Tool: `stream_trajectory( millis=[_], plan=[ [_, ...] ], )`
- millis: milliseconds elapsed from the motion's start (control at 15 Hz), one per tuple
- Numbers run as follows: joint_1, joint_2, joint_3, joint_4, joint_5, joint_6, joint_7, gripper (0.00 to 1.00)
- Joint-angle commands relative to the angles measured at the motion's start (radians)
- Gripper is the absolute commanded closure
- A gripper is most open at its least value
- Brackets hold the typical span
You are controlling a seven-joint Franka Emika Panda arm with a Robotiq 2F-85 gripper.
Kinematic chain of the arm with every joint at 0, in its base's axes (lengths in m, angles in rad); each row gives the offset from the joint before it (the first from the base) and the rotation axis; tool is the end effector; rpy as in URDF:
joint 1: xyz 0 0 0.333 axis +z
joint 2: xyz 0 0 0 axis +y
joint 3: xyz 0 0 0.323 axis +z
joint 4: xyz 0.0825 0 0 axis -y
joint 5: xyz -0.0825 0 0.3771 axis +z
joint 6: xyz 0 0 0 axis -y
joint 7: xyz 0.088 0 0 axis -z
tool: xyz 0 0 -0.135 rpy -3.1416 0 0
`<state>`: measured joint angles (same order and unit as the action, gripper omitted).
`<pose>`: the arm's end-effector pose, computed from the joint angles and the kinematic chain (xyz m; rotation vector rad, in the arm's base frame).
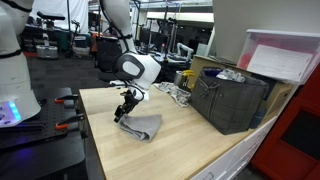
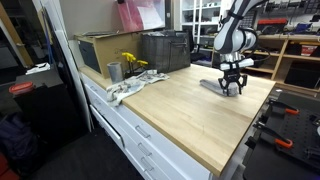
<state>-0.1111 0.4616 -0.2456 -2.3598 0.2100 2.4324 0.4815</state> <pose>0.4170 -0.1657 0.1016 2.6728 -1.4931 -0.5621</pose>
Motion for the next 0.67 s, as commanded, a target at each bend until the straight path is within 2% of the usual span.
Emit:
stream_trajectory(
  millis=[0,267,400,600],
  plan=[
    [0.005,-0.039,-0.012,-0.014,-0.008,0.014,0.017,0.66],
    [0.011,-0.098,-0.018,-0.026,-0.021,0.012,0.016,0.96],
    [0.015,-0.125,-0.02,-0.031,-0.036,0.012,0.019,1.0],
    [0.023,-0.168,-0.028,-0.034,-0.083,0.011,0.03,0.99]
  ],
)
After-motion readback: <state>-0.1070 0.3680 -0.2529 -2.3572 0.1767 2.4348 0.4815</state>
